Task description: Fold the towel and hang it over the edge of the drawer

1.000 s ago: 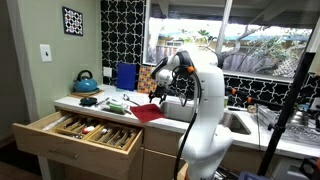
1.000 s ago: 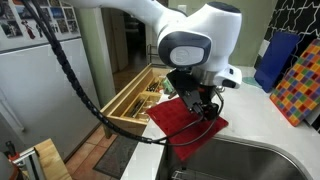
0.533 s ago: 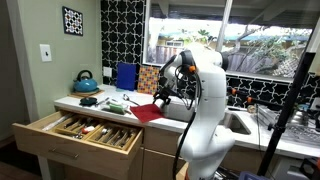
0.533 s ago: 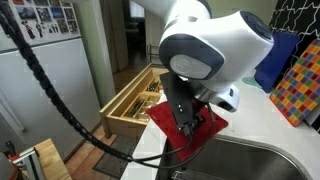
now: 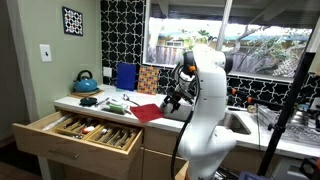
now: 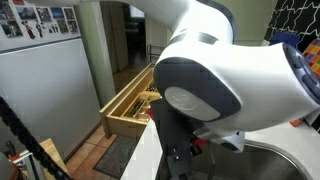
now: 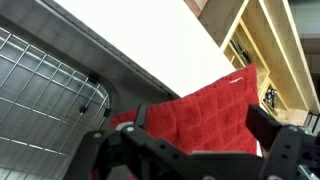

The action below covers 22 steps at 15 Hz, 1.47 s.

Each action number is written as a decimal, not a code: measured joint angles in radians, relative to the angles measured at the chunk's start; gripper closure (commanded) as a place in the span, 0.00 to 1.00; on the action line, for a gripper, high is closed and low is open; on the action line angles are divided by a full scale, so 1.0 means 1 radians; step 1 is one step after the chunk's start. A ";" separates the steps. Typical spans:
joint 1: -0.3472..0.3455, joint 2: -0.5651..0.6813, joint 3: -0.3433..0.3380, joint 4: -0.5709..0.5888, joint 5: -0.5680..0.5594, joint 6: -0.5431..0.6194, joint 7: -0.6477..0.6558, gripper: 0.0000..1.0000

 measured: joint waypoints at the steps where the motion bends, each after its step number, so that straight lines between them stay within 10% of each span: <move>1: -0.001 0.005 -0.003 -0.006 0.000 0.000 -0.014 0.00; 22: -0.033 0.167 0.023 -0.015 0.145 0.166 -0.151 0.00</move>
